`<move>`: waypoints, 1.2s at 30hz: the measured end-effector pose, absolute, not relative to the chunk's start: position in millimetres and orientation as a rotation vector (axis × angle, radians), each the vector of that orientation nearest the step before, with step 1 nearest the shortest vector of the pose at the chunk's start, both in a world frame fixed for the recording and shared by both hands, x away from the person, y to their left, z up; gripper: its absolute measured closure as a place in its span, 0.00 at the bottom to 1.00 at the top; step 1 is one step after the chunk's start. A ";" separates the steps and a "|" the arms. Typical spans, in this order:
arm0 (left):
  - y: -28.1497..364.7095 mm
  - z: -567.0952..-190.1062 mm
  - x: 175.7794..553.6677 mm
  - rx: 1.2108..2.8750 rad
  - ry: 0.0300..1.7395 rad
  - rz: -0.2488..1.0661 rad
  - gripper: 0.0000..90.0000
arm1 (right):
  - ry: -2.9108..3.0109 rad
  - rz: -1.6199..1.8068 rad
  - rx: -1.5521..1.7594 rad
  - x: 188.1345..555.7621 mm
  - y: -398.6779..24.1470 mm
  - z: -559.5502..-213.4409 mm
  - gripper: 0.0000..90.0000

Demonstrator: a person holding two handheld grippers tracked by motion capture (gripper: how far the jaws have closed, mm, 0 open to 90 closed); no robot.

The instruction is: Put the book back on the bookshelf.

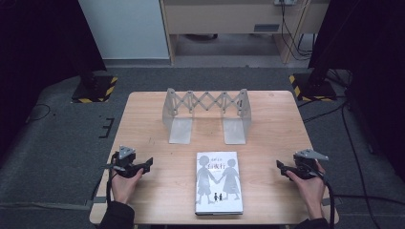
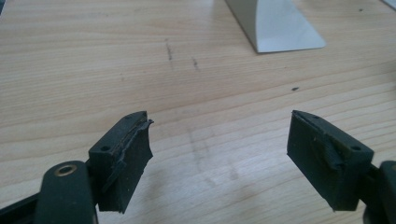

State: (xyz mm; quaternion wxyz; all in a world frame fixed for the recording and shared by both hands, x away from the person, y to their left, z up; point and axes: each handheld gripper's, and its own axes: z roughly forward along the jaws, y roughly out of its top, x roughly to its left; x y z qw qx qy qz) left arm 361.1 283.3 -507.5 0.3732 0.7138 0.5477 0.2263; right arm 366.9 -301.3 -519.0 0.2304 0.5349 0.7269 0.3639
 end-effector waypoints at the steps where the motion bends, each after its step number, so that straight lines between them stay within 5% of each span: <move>1: 280.5 -505.8 360.3 1.830 1.390 0.574 0.23 | 2.001 1.009 1.456 366.4 -300.2 -516.9 0.25; 36: 216.8 -485.4 338.6 1.890 1.091 0.509 0.34 | 2.060 1.144 1.301 349.8 -246.4 -480.2 0.25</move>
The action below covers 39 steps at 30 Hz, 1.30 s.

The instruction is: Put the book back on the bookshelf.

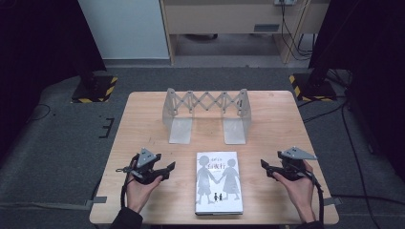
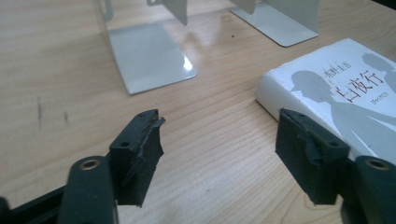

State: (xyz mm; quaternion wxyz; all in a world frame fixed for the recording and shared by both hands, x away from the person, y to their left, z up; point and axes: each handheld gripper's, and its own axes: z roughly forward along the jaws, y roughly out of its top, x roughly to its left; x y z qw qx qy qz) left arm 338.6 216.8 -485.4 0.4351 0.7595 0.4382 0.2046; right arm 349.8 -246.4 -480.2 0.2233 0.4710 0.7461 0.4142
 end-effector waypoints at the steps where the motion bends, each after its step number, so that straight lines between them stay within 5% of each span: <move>1: 214.0 -484.7 337.6 1.908 1.080 0.512 0.34 | 2.060 1.144 1.301 349.8 -246.4 -480.2 0.25; 19: 175.1 -481.6 335.6 1.939 0.991 0.512 0.11 | 2.125 1.184 1.241 342.6 -215.7 -483.6 0.26; 39: 148.8 -506.7 328.0 2.018 0.950 0.488 0.23 | 2.198 1.286 1.228 339.9 -189.4 -499.2 0.28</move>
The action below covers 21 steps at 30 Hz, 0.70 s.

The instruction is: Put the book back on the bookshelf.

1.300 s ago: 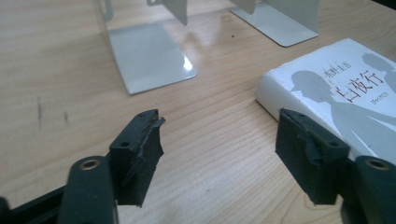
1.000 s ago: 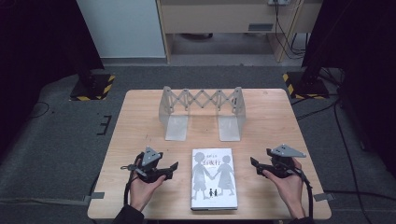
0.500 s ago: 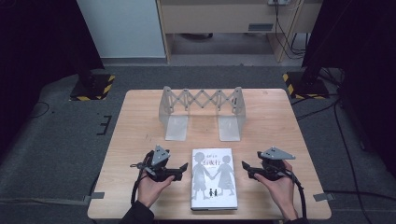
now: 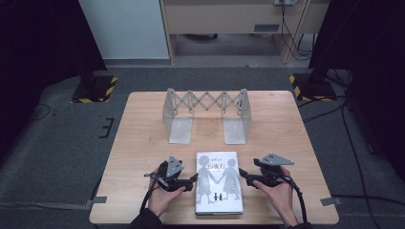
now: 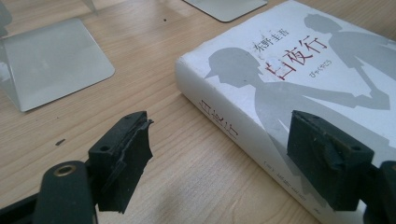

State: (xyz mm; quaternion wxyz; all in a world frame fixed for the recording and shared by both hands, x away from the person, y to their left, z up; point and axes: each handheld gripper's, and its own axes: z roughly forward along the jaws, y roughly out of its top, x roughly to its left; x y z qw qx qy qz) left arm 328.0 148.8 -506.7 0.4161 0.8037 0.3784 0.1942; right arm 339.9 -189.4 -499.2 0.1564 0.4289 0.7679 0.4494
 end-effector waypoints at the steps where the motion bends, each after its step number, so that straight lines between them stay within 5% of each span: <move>1: 148.5 -507.3 327.9 2.016 0.944 0.477 0.23 | 2.198 1.286 1.228 339.9 -189.4 -499.2 0.28; 13: 139.0 -515.2 326.6 1.973 0.950 0.331 0.25 | 2.249 1.348 1.252 339.0 -174.4 -510.8 0.29; 21: 133.5 -518.5 326.8 1.968 0.940 0.312 0.17 | 2.283 1.373 1.267 339.0 -164.6 -518.1 0.30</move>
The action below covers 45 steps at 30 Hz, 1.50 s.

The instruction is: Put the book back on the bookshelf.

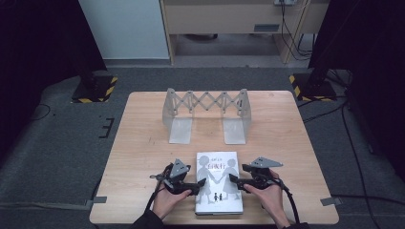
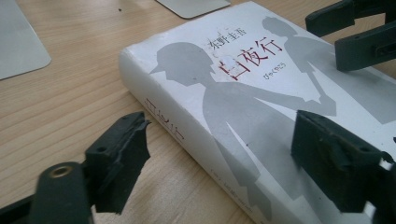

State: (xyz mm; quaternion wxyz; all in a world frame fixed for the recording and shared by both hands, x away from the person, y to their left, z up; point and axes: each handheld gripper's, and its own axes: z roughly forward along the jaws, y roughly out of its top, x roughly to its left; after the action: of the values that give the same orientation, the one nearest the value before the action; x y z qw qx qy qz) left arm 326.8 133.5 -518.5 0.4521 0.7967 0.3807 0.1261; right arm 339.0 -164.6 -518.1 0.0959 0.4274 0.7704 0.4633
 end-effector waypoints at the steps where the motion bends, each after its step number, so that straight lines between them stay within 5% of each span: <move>1: 133.3 -518.7 326.9 1.974 0.939 0.318 0.13 | 2.286 1.394 1.275 339.0 -162.6 -519.6 0.30; 10: 131.6 -521.0 327.7 1.969 0.944 0.334 0.06 | 2.301 1.431 1.289 340.7 -156.8 -524.0 0.28; 45: 137.8 -522.9 327.0 1.909 0.945 0.311 0.04 | 2.240 1.606 1.314 353.0 -135.6 -510.7 0.31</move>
State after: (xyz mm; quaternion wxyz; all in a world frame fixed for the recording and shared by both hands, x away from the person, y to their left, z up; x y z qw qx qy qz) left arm 327.0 137.8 -522.9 0.4746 0.7805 0.3864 0.1273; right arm 353.0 -135.6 -510.7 0.0441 0.4301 0.7329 0.5253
